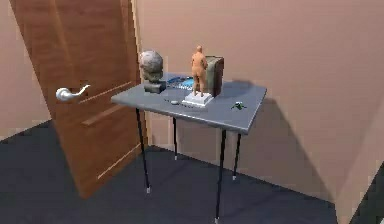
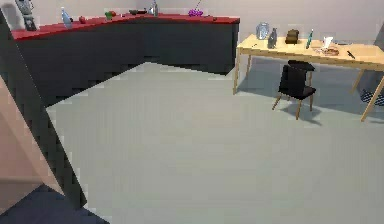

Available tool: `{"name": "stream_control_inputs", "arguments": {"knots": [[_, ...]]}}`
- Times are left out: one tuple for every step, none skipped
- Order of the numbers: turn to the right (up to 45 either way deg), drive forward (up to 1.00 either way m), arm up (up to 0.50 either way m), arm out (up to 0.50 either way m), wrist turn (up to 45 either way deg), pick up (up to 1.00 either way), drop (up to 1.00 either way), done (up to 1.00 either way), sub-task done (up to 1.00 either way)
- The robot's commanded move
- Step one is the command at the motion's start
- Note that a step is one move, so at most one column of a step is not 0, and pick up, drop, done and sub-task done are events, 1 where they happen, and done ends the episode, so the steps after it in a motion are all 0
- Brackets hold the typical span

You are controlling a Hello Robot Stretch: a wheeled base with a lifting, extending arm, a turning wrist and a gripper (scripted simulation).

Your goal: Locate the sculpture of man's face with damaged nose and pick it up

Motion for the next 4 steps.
{"name": "stream_control_inputs", "arguments": {"knots": [[15.0,0.0,0.0,0.0,0.0,0.0,0.0,0.0,0.0],[0.0,0.4,0.0,0.0,0.0,0.0,0.0,0.0,0.0],[-45.0,0.0,0.0,0.0,0.0,0.0,0.0,0.0,0.0],[-45.0,0.0,0.0,0.0,0.0,0.0,0.0,0.0,0.0]]}}
